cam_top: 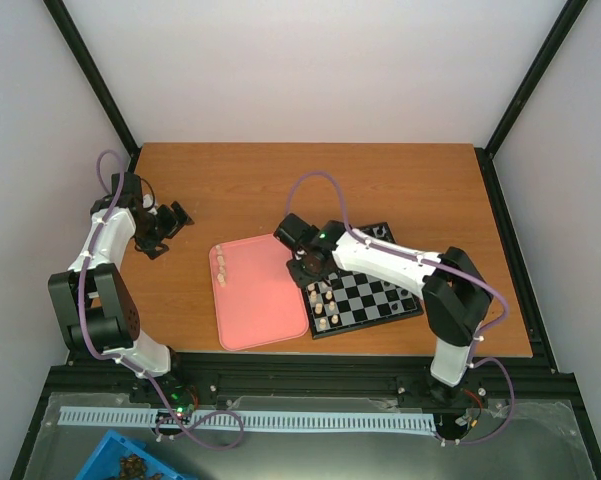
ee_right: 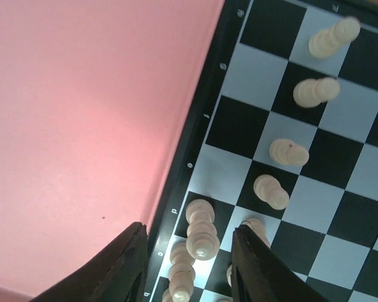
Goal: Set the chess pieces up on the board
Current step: Place the chess piece on the chessboard, then pick up the chess piece from the storage box.
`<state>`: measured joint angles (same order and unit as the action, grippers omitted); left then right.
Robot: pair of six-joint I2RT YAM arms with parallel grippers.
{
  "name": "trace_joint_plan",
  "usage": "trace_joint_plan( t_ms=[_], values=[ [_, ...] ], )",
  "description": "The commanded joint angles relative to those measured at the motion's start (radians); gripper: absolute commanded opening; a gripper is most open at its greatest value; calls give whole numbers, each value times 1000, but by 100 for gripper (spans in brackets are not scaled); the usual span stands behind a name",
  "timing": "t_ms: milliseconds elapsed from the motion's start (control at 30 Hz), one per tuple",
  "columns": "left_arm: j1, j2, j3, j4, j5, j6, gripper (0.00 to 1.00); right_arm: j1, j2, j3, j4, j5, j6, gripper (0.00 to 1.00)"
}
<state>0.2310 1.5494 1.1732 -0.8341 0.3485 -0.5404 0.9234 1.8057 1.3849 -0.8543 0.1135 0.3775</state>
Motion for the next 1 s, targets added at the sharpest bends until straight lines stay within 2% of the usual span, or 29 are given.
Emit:
trace_joint_plan(
  t_ms=[0, 67, 167, 233, 600, 867, 967],
  values=[
    [4, 7, 10, 15, 11, 19, 100, 4, -30, 68, -18, -21, -17, 40],
    [4, 9, 12, 14, 11, 18, 100, 13, -7, 115, -26, -34, -22, 46],
    [4, 11, 15, 13, 12, 18, 100, 39, 49, 222, -32, -43, -27, 62],
    [4, 9, 16, 12, 10, 17, 100, 63, 102, 301, -38, -48, -31, 66],
    [4, -1, 1, 10, -1, 19, 100, 172, 461, 763, -126, -94, -56, 70],
    [5, -9, -3, 11, 2, 18, 100, 178, 595, 899, -119, -153, -57, 72],
    [4, -10, -4, 13, 4, 17, 100, 180, 632, 923, -120, -163, -57, 68]
  ],
)
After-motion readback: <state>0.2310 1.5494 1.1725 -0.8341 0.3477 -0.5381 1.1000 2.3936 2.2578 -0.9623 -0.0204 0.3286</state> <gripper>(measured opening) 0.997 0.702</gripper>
